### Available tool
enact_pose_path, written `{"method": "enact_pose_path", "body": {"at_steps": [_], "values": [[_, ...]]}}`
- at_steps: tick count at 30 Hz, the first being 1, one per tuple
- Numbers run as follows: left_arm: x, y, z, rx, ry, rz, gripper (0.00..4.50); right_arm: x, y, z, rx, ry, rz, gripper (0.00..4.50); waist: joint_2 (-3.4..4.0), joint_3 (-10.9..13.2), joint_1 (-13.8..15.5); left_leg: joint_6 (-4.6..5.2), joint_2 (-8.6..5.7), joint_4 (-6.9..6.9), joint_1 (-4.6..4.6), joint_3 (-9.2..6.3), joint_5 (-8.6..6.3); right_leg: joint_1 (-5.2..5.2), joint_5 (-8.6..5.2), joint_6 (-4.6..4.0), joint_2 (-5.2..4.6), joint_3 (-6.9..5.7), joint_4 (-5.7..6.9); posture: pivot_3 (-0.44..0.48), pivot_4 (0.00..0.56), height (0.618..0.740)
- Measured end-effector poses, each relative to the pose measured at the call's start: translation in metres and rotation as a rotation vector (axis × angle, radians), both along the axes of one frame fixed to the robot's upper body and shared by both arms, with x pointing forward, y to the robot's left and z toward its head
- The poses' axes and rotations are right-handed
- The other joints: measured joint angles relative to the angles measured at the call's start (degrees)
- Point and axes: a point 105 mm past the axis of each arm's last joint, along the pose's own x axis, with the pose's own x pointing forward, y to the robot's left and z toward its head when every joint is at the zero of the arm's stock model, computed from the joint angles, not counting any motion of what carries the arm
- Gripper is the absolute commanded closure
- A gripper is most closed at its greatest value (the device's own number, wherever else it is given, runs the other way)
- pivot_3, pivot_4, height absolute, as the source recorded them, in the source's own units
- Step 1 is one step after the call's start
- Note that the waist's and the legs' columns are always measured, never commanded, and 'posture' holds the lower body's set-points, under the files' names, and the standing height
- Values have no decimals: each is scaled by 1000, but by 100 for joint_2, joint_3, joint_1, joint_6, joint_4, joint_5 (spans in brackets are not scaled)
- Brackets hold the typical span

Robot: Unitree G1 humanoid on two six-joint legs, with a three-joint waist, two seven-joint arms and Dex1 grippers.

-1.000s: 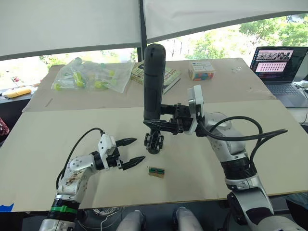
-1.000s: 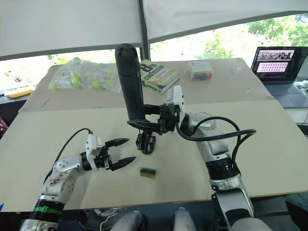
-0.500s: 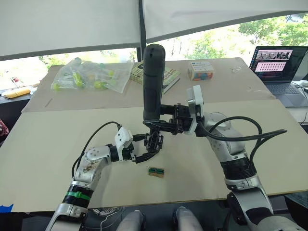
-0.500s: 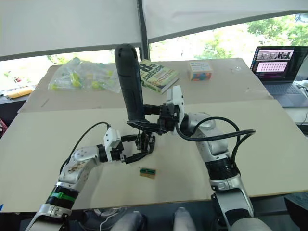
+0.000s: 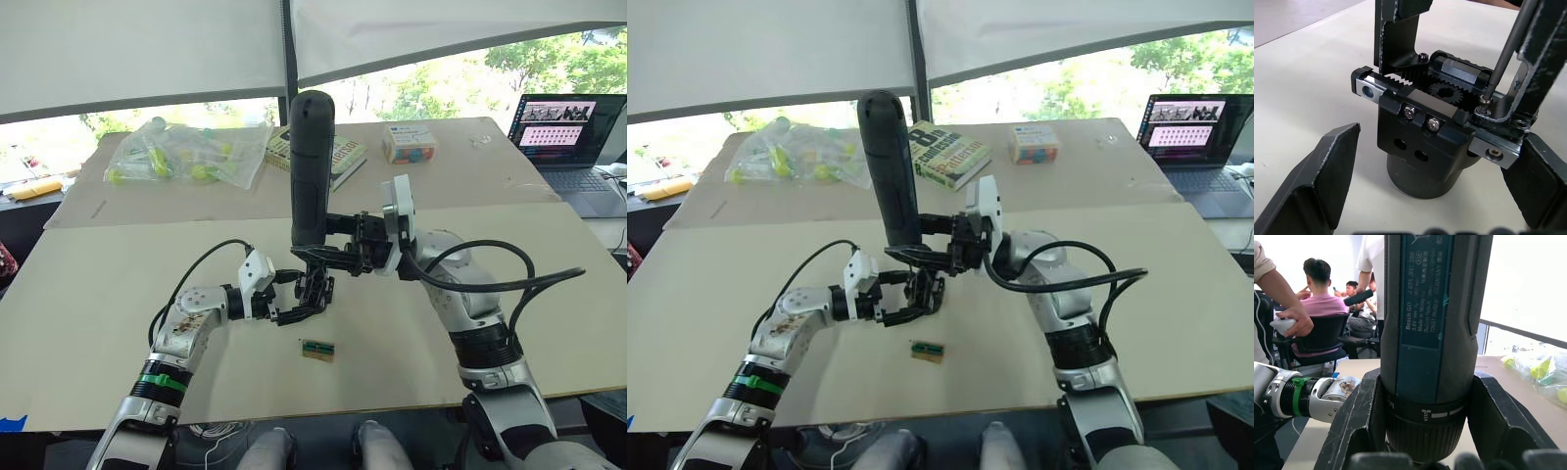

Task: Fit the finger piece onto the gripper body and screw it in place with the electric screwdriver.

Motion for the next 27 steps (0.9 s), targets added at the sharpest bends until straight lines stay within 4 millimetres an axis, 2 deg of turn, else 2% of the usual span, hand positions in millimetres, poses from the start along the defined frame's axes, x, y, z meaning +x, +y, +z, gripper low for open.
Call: {"method": "enact_pose_path", "body": {"at_steps": [6,16,27], "values": [[0,-1,-14,40,31,-19,0,0,0,0,0,-1,-4,2576,0,0,-1,-1,0,0,0,0,0,0,0,0,0,0,0,0,150,740],[0,4,-23,33,33,-11,0,0,-1,0,-1,-2,-6,2576,0,0,3,-1,0,0,0,0,0,0,0,0,0,0,1,0,150,740],[11,-3,-23,22,5,-24,0,1,-1,0,-3,-2,-10,2576,-1,-1,20,-1,-2,10,0,0,1,4,0,0,0,-1,5,0,150,740]]}}
